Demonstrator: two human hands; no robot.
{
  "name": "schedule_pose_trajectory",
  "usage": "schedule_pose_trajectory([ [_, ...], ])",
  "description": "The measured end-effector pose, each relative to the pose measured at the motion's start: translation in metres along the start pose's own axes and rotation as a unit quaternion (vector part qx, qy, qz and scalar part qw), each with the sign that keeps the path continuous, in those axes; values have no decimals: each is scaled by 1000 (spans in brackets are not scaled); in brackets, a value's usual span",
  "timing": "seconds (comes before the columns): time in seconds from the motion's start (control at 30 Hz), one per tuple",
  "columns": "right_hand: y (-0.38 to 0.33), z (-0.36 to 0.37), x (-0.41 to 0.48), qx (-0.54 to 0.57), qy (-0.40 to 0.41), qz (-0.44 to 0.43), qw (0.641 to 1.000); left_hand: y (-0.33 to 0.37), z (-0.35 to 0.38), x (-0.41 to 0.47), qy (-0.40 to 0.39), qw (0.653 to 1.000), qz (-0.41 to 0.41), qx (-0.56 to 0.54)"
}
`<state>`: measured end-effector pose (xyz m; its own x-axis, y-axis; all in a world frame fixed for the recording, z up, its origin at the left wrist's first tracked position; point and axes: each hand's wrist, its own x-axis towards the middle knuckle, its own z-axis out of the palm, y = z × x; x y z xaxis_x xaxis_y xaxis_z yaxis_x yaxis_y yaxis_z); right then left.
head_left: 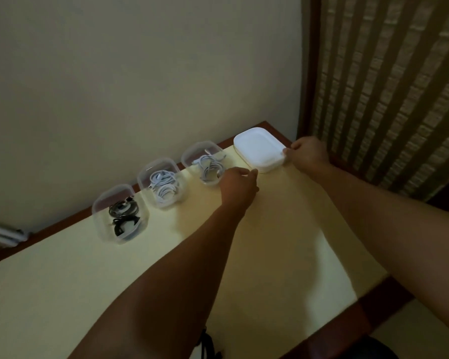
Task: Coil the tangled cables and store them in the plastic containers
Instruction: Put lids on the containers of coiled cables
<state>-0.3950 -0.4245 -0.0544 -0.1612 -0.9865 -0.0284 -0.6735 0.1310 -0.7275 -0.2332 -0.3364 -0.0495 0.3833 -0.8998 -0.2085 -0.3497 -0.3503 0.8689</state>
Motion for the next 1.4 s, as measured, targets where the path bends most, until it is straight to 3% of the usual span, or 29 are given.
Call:
schedule_pose_trajectory([
  [0.3,-1,18,6,-135,47,29,989,0,25,16,42,997,40,45],
  [0.43,0,13,1,-47,30,99,993,-2,23,5,52,998,22,25],
  [0.57,3,0,-11,26,-38,101,994,-2,18,-8,50,995,43,70],
  [0.67,-1,-3,-20,29,3,115,993,1,15,-15,34,992,50,111],
  [0.83,-10,-15,-29,115,-37,130,984,3,13,-20,12,987,66,149],
  [1.0,-23,-38,-43,193,-72,138,969,8,-2,-27,-4,1000,27,10],
  [1.13,-25,-53,-81,282,-105,131,944,9,-35,-57,22,990,-7,-138],
  [1.4,-21,-50,-229,266,-180,62,945,-45,-125,-169,56,996,-12,-70],
])
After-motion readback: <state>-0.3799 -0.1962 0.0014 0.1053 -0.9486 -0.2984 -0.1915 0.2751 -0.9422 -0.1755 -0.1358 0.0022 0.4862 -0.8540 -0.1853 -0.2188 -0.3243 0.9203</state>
